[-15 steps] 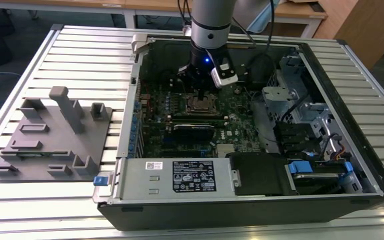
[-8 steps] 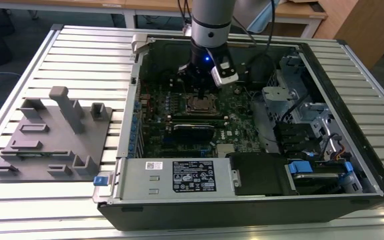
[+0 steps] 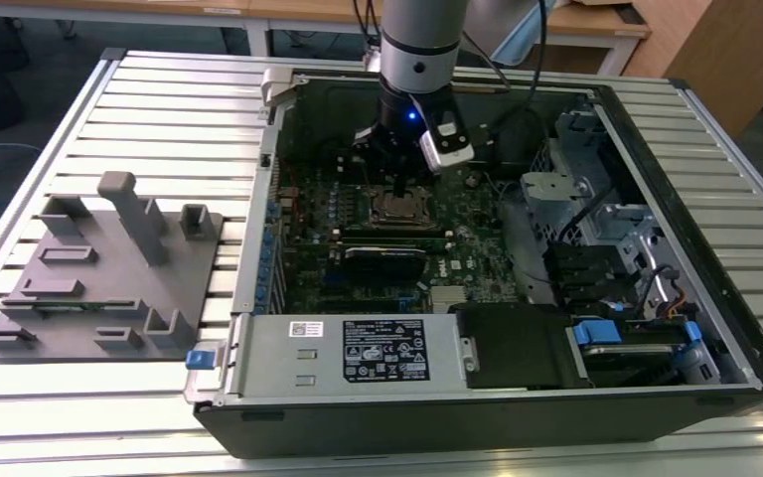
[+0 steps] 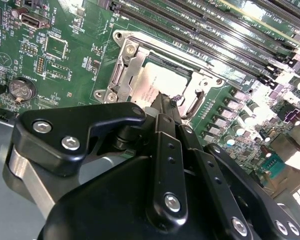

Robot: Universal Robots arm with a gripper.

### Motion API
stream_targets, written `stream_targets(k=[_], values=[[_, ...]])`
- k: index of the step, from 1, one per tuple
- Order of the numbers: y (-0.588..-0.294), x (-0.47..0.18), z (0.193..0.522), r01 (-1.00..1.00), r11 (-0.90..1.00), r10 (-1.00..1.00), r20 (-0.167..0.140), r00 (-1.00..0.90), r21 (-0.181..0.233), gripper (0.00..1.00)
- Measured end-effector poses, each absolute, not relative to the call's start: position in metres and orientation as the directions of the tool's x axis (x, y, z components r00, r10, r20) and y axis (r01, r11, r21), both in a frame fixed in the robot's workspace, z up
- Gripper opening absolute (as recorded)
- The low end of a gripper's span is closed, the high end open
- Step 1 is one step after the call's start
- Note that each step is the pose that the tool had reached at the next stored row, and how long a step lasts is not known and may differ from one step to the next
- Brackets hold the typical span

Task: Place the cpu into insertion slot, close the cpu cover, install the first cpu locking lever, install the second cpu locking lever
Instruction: 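Install the first cpu locking lever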

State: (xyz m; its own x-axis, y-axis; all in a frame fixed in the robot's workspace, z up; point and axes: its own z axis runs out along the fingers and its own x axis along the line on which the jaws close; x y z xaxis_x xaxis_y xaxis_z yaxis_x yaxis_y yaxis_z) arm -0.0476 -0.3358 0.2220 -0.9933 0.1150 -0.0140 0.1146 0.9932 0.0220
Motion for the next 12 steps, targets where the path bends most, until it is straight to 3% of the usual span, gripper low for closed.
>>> stream_targets(k=[12], values=[[-0.3358, -0.0476, 0.2243, 0.115, 0.993, 0.115, -0.014, -0.993, 0.024, 0.10]])
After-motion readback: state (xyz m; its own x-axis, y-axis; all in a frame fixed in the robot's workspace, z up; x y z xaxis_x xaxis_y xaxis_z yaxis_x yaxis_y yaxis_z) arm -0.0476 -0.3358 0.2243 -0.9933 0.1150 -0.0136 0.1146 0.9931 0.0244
